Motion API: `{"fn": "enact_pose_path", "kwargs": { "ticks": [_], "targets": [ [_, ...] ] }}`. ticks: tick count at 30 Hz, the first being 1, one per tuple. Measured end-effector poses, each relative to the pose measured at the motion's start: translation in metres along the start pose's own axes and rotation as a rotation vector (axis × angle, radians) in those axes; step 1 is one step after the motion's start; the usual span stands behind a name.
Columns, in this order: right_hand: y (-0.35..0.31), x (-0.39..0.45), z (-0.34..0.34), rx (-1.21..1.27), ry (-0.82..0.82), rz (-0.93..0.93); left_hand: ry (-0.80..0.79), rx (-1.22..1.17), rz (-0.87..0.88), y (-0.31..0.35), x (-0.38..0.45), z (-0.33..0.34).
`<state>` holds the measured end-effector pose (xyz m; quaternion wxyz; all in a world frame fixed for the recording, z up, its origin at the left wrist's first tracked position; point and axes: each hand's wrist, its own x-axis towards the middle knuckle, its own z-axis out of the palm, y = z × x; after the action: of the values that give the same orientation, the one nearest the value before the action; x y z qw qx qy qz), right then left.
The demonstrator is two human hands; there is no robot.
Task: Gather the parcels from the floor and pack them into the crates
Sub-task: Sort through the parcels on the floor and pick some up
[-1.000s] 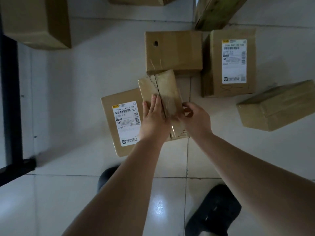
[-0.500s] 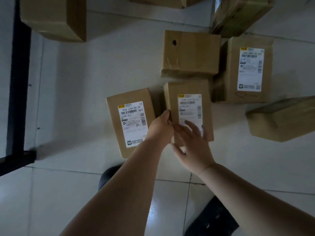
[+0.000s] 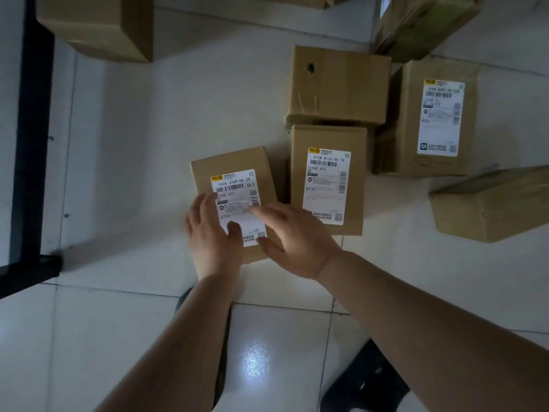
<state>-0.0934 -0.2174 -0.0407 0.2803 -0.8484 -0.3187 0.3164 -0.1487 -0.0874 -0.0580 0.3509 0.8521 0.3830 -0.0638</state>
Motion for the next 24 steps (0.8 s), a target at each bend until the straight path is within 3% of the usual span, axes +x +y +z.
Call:
{"fn": "enact_pose_path", "kwargs": {
  "ticks": [2, 4, 7, 9, 12, 17, 21, 24],
  "targets": [
    [-0.003, 0.009, 0.009, 0.022, -0.033, 0.046, -0.011, 0.0, 0.005, -0.012, 0.003, -0.007],
    [-0.004, 0.018, 0.016, 0.105, 0.035, 0.212, -0.017, -0.046, -0.053, -0.022, 0.007, -0.012],
    [0.0, 0.032, 0.021, 0.131, 0.16, 0.559, -0.124, -0.231, -0.317, -0.027, 0.017, -0.009],
    [0.002, 0.037, 0.025, 0.1, 0.156, 0.7, -0.236, -0.278, -0.409, -0.022, 0.022, -0.002],
    [0.001, 0.03, 0.032, 0.144, 0.119, 0.727, -0.235, -0.332, -0.384, -0.019, 0.022, 0.002],
    [-0.009, 0.008, 0.029, 0.453, 0.237, 0.763, -0.264, -0.403, -0.356, -0.013, 0.018, -0.01],
    [-0.014, 0.008, 0.027, 0.587, 0.08, 0.797, -0.342, -0.33, -0.385, -0.003, 0.019, -0.013],
    [-0.01, 0.018, 0.026, 0.67, -0.008, 0.881, -0.387, -0.356, -0.546, -0.003, 0.027, -0.005]
  ]
}}
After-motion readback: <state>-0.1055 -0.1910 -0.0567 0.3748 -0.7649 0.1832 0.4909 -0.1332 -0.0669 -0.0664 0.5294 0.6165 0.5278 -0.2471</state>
